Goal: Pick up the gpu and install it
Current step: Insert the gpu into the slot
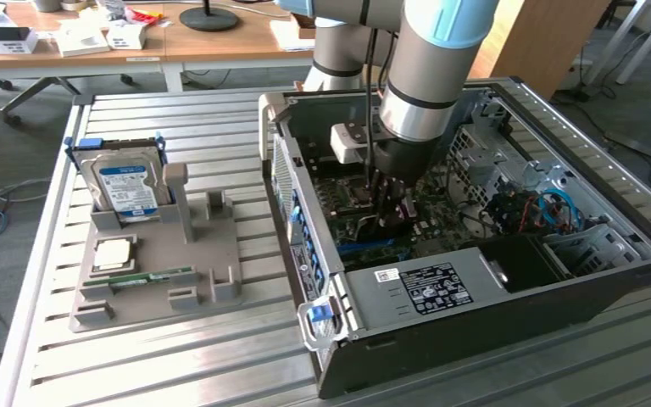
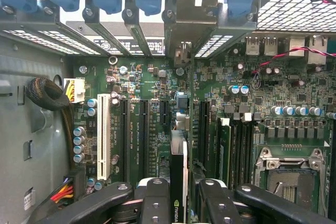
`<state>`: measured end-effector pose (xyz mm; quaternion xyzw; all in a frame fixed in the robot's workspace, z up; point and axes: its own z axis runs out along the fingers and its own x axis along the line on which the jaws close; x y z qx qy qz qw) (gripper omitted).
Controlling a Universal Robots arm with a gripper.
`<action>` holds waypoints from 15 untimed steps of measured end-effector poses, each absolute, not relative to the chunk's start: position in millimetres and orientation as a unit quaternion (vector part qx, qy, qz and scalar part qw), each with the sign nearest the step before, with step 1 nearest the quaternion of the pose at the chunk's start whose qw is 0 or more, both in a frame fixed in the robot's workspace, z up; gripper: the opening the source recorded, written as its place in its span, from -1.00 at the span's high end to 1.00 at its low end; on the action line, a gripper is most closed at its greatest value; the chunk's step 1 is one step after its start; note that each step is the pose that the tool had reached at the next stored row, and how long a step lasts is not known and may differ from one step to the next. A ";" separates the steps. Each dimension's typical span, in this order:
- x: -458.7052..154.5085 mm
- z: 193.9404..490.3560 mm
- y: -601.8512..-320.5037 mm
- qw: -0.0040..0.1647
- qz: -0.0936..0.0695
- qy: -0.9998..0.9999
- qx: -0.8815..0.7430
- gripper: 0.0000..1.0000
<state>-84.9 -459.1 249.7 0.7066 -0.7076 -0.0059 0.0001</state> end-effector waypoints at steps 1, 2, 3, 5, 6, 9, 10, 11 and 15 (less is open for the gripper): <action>-85.0 249.6 -459.1 0.000 -0.006 -0.708 0.707 0.48; -85.0 249.2 -459.1 0.000 -0.006 -0.708 0.707 0.48; -85.0 248.9 -459.1 0.000 -0.006 -0.708 0.707 0.48; -85.1 248.6 -459.1 0.000 -0.006 -0.708 0.707 0.48; -85.1 248.6 -459.1 0.000 -0.006 -0.708 0.707 0.48; -85.1 248.3 -459.1 0.000 -0.006 -0.708 0.707 0.48; -85.1 248.1 -459.1 0.000 -0.006 -0.708 0.707 0.48; -85.1 247.9 -459.1 0.000 -0.006 -0.708 0.707 0.48; -85.1 247.5 -459.1 0.000 -0.006 -0.708 0.707 0.48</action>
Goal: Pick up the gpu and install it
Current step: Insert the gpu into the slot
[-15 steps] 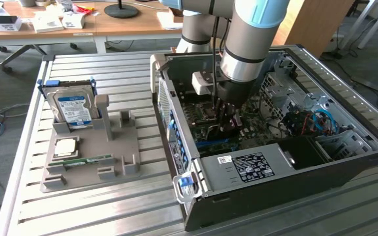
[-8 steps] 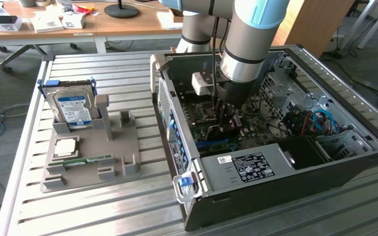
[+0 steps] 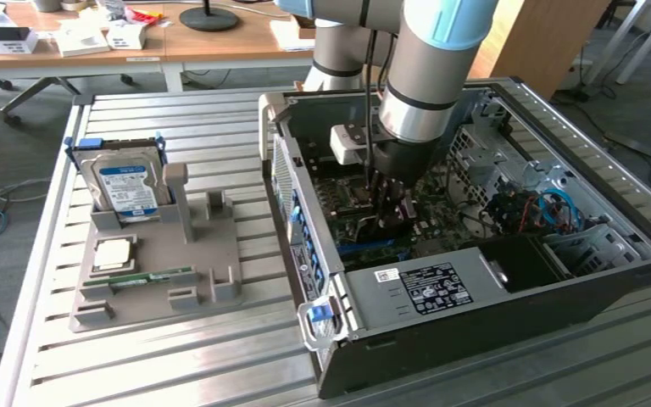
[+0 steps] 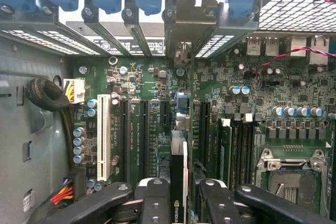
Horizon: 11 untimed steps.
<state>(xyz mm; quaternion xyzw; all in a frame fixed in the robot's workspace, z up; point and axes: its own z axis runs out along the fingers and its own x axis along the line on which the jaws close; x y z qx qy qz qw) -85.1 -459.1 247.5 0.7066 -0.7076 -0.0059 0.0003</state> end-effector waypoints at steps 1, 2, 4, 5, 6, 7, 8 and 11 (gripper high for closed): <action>-85.1 247.5 -459.1 0.000 -0.006 -0.708 0.707 0.48; -85.0 247.4 -459.1 0.000 -0.006 -0.708 0.707 0.48; -85.0 247.4 -459.1 0.000 -0.006 -0.708 0.707 0.48; -85.1 247.2 -459.1 0.000 -0.006 -0.708 0.707 0.48; -85.1 247.1 -459.1 0.000 -0.006 -0.708 0.707 0.48; -85.1 247.1 -459.1 0.000 -0.006 -0.708 0.707 0.48; -85.1 247.0 -459.1 0.000 -0.006 -0.708 0.707 0.48; -85.1 246.9 -459.1 0.000 -0.006 -0.708 0.707 0.48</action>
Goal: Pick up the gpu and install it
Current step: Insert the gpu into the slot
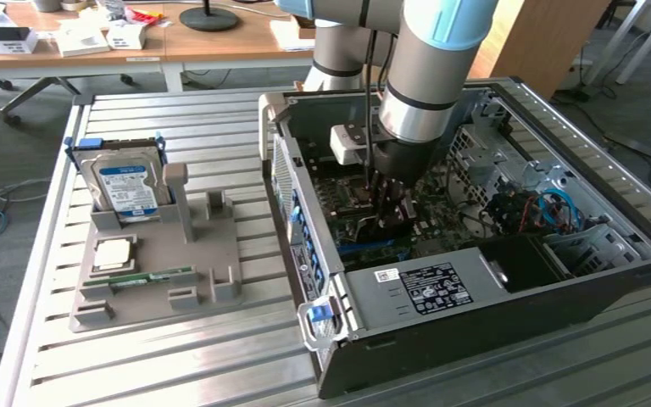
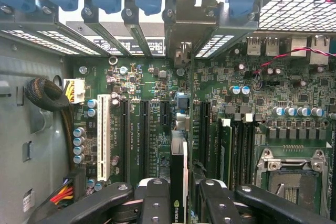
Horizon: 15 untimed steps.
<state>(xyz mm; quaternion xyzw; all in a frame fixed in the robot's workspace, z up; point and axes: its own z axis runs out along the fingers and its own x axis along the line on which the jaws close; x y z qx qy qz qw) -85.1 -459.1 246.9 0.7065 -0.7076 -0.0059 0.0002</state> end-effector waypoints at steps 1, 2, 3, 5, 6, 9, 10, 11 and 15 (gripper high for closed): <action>-85.1 246.9 -459.1 0.000 -0.006 -0.708 0.707 0.48; -85.0 246.9 -459.1 0.000 -0.006 -0.708 0.707 0.48; -85.0 246.8 -459.1 0.000 -0.006 -0.708 0.707 0.48; -85.1 246.6 -459.1 0.000 -0.006 -0.708 0.707 0.48; -85.1 246.5 -459.1 0.000 -0.006 -0.708 0.707 0.48; -85.1 246.3 -459.1 0.000 -0.006 -0.708 0.707 0.48; -85.0 246.3 -459.1 0.000 -0.006 -0.708 0.707 0.48; -85.1 246.3 -459.1 0.000 -0.006 -0.708 0.707 0.48; -85.1 246.3 -459.1 0.000 -0.006 -0.708 0.707 0.48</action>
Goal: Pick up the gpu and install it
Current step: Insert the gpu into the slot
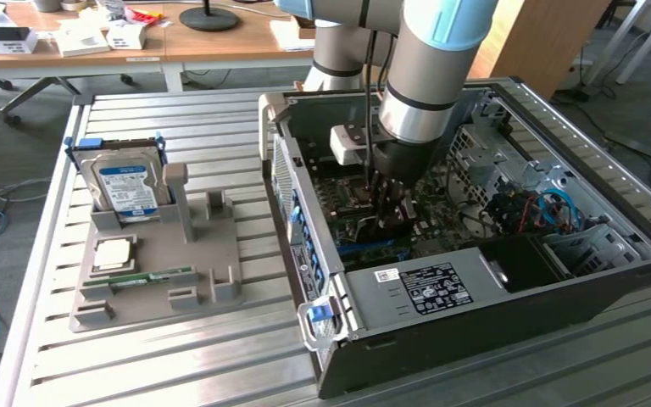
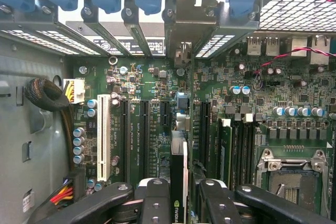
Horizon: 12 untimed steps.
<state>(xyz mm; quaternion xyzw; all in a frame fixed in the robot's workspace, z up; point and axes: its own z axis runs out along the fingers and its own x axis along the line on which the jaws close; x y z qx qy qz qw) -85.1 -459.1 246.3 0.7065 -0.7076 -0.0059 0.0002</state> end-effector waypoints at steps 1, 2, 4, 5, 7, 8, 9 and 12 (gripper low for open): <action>-85.1 246.3 -459.1 0.000 -0.006 -0.708 0.707 0.48; -85.1 246.3 -459.1 0.000 -0.006 -0.708 0.707 0.48; -85.1 246.3 -459.1 0.000 -0.006 -0.708 0.707 0.48; -85.0 246.3 -459.1 0.000 -0.006 -0.708 0.707 0.48; -85.1 246.3 -459.1 0.000 -0.006 -0.708 0.707 0.48; -85.1 246.3 -459.1 0.000 -0.006 -0.708 0.707 0.48; -85.0 246.3 -459.1 0.000 -0.006 -0.708 0.707 0.48; -85.0 246.4 -459.1 0.000 -0.006 -0.708 0.707 0.48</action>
